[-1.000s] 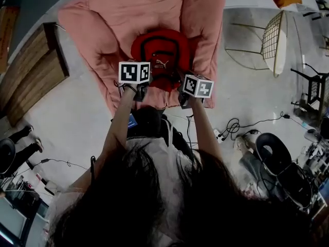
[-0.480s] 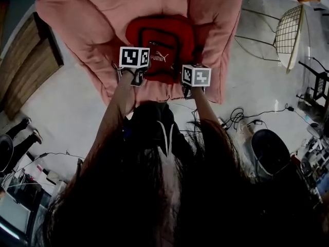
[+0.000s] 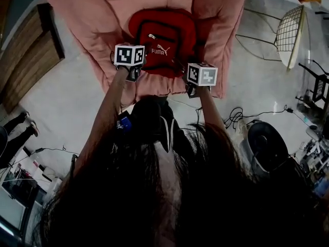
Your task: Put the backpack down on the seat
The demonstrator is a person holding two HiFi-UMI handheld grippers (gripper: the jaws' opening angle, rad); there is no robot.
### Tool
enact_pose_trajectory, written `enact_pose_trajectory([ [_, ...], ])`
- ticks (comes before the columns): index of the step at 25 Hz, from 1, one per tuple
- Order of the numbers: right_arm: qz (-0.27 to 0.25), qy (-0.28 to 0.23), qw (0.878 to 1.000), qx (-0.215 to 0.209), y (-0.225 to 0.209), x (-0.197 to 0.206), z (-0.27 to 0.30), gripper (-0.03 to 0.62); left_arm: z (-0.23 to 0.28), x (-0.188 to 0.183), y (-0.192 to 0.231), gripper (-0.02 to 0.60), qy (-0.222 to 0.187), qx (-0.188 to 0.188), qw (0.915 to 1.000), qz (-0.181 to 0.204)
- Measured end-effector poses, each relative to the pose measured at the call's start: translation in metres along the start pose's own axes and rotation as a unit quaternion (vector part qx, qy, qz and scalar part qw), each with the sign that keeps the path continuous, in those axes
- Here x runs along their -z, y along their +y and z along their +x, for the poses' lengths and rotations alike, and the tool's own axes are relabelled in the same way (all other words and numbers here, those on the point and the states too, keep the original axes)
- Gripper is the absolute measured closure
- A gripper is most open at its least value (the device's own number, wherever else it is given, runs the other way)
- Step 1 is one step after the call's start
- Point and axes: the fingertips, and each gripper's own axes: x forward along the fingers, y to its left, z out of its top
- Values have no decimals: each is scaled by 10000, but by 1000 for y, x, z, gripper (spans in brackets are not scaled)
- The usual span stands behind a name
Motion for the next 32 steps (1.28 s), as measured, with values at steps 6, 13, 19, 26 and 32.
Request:
enact_pose_trajectory([
  [6,-169,-361,9992,87,3,11,-50,356,-59,1,-8,400,-535,-51,9984,175],
  [13,-205,-1344,9906,-151,35,17,-127,358,-132,1,-84,402,-1263,411,9885,727],
  [19,-454,-1986,9787,-266,74,32,-191,368,-190,9,-160,402,-1856,703,9763,867],
  [26,-576,-2542,9643,-469,115,53,-257,448,-242,39,-232,426,-2234,1060,9653,842],
  [32,-667,-2865,9538,-610,137,96,-303,491,-282,90,-273,433,-2306,1571,9593,437],
])
